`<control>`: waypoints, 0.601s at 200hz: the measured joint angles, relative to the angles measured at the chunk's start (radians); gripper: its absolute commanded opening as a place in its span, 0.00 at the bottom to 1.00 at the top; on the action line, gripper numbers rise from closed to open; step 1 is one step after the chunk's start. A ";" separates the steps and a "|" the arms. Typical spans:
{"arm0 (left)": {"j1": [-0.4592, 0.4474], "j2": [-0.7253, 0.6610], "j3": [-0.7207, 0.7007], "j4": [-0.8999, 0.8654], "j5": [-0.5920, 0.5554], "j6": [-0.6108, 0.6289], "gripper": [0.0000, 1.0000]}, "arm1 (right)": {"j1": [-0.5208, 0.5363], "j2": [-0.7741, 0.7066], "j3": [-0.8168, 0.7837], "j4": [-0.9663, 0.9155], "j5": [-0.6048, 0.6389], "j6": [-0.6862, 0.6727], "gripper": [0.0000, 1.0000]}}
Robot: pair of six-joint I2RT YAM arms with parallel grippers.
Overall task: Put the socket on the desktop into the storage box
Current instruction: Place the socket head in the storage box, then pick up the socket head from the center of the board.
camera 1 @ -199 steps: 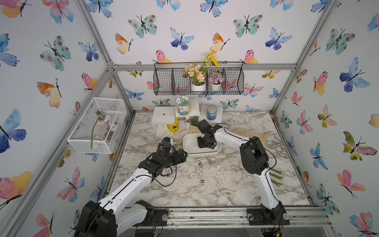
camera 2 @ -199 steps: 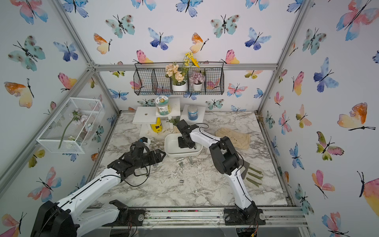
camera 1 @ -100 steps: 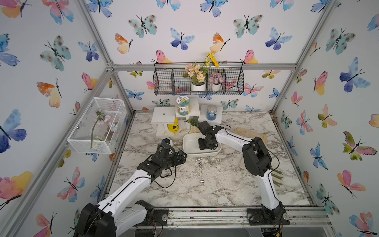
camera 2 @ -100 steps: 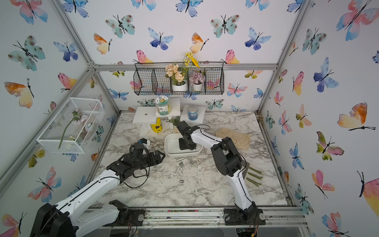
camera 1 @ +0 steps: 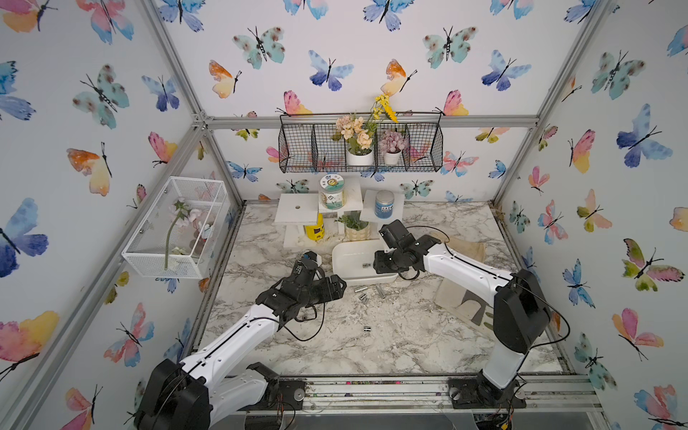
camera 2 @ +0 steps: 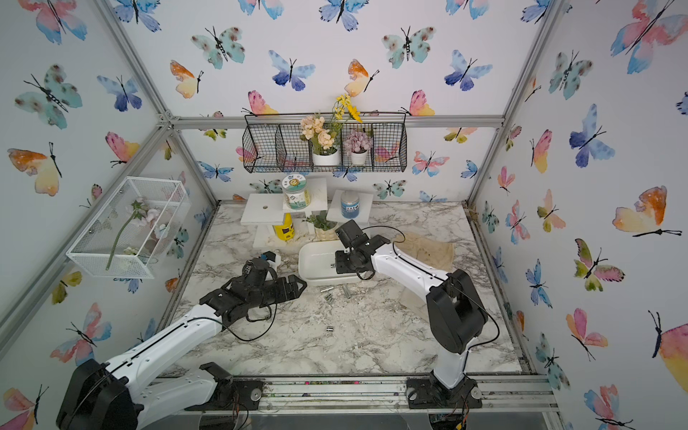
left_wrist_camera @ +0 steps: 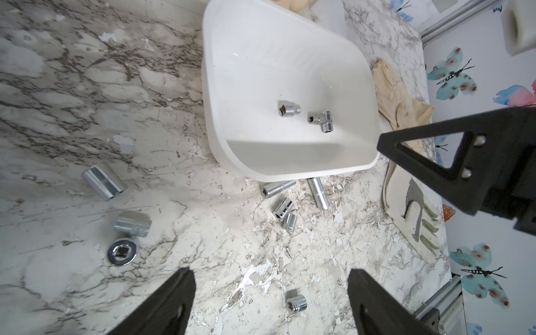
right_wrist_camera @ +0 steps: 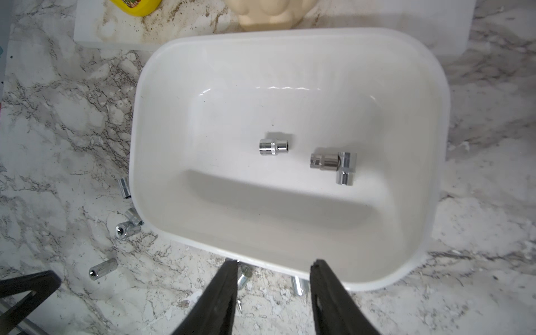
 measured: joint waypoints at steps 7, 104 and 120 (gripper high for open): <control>-0.011 0.009 0.005 0.002 0.000 -0.002 0.87 | 0.000 -0.028 -0.034 0.000 0.003 0.002 0.47; -0.167 0.138 0.036 0.071 -0.002 -0.055 0.87 | 0.003 -0.321 -0.362 0.006 0.038 0.051 0.48; -0.178 0.154 0.045 0.081 -0.002 -0.061 0.87 | 0.003 -0.328 -0.381 0.008 0.040 0.055 0.49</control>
